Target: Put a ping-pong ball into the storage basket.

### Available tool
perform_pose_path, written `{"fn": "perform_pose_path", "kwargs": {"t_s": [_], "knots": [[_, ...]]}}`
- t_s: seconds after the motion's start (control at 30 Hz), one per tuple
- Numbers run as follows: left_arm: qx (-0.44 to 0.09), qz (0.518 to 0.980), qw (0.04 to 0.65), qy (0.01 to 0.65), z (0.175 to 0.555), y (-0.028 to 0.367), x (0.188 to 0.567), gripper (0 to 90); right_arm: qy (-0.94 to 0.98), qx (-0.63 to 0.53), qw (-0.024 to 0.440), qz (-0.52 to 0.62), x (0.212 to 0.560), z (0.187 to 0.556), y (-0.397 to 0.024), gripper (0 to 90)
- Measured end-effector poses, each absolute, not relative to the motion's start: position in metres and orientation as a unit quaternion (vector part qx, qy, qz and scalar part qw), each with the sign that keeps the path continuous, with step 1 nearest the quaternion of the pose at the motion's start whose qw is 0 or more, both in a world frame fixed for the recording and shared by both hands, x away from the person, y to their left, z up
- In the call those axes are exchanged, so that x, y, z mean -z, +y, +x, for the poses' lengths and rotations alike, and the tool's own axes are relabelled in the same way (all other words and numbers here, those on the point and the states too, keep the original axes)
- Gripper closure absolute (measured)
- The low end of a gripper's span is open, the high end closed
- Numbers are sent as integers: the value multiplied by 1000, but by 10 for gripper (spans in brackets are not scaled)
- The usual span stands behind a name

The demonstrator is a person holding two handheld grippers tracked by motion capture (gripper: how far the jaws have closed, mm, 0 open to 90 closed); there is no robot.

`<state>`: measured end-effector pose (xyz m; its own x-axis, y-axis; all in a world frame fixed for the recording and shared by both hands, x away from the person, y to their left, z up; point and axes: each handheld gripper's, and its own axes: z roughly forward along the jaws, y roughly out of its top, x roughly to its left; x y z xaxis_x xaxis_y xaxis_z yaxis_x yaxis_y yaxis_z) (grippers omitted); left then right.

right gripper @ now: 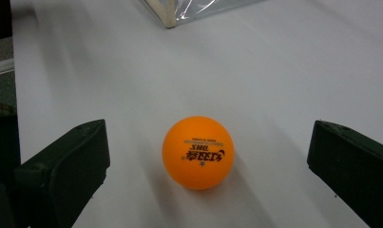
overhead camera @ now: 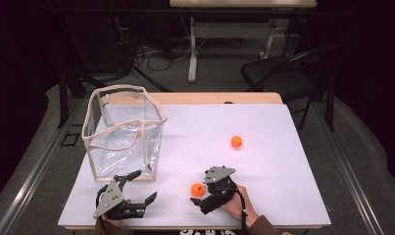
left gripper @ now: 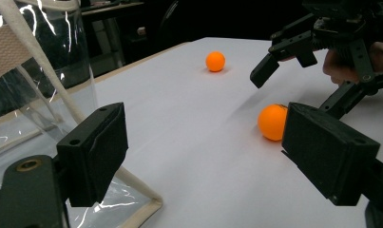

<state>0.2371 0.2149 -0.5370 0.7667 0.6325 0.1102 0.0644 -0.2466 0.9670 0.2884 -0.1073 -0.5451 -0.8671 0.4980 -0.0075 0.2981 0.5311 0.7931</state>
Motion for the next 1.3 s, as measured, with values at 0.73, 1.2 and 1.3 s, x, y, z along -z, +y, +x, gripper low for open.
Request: {"fn": "perform_pose_path", "kwargs": {"t_s": [0.73,1.2,1.3], "knots": [[-250,748,570,232,237,215,537,155,888,-386,121,219,549,286,-96,360],[-250,749,569,231,237,215,537,155,898,-370,119,208,552,287,-94,459],[-250,749,569,231,237,215,537,155,898,-366,120,210,552,287,-94,474]]}}
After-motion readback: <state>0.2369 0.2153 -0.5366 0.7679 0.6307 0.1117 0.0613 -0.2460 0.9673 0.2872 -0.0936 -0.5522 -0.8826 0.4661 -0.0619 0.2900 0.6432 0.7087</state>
